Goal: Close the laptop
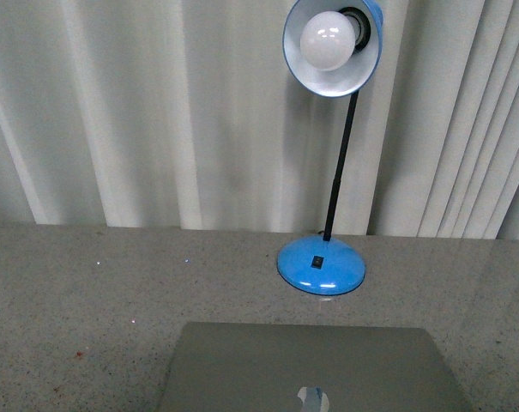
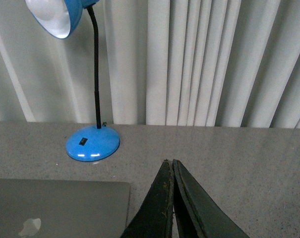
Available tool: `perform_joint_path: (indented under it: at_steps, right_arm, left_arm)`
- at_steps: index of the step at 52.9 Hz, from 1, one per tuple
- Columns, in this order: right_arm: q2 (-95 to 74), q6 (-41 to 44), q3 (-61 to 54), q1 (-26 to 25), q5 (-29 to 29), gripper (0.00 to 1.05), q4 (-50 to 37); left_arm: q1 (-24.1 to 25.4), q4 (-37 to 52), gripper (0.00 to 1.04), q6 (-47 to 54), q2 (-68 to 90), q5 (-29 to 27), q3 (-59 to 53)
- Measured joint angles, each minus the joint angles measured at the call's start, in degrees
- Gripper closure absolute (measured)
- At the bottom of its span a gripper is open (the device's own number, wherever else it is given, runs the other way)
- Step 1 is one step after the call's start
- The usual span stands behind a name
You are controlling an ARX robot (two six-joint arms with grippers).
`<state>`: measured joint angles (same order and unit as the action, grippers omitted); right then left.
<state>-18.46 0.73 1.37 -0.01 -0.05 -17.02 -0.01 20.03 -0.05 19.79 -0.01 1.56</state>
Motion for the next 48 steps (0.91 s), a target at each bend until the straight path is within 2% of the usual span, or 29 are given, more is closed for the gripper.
perform_joint_path:
  at_steps: [29,32,34,48]
  right_arm:
    - [8.50,-0.07,-1.01,0.00,0.00,1.02,6.86]
    - [13.44,-0.09,-0.98,0.00,-0.02,1.02,13.44]
    - [16.90,-0.07,-0.98,0.00,-0.02,1.02,16.66]
    - [18.14,-0.09,-0.98,0.00,-0.02,1.02,16.94]
  left_arm:
    - [0.00,-9.22,1.01,0.00,-9.20,0.00,0.00]
    - [0.00,-11.80,1.01,0.00,-11.65,-0.02,0.02]
    - [0.00,-18.32,1.01,-0.02,-16.22,0.02,0.02]
    - [0.00,-19.98,1.01,0.00,-19.56,0.00,0.02]
